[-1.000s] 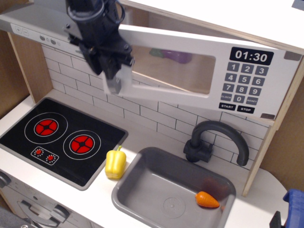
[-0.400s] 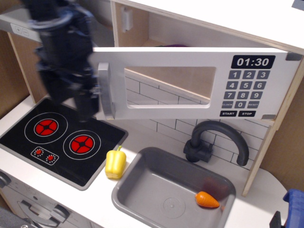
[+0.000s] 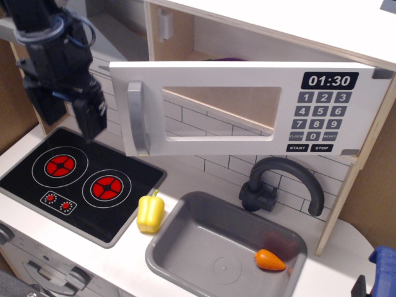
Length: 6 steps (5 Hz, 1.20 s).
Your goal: Open microwave
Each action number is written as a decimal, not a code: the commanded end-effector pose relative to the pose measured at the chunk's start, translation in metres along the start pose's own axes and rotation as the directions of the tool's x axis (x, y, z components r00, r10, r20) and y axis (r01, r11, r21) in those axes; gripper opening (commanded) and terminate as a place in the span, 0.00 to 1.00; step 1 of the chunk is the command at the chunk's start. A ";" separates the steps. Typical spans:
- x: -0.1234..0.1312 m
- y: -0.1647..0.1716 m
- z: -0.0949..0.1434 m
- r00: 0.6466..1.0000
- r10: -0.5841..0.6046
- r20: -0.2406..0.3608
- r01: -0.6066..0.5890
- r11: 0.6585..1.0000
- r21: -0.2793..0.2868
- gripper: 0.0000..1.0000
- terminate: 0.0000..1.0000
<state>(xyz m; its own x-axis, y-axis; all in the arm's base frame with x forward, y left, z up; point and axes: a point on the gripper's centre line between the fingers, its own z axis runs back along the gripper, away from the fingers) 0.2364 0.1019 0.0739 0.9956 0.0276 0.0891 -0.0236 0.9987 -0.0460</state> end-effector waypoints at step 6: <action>0.019 -0.085 0.030 0.985 0.165 0.049 -0.164 0.986 -0.024 1.00 0.00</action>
<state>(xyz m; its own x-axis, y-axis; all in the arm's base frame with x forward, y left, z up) 0.2606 0.0060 0.0820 0.9792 0.1870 0.0783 -0.1807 0.9802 -0.0804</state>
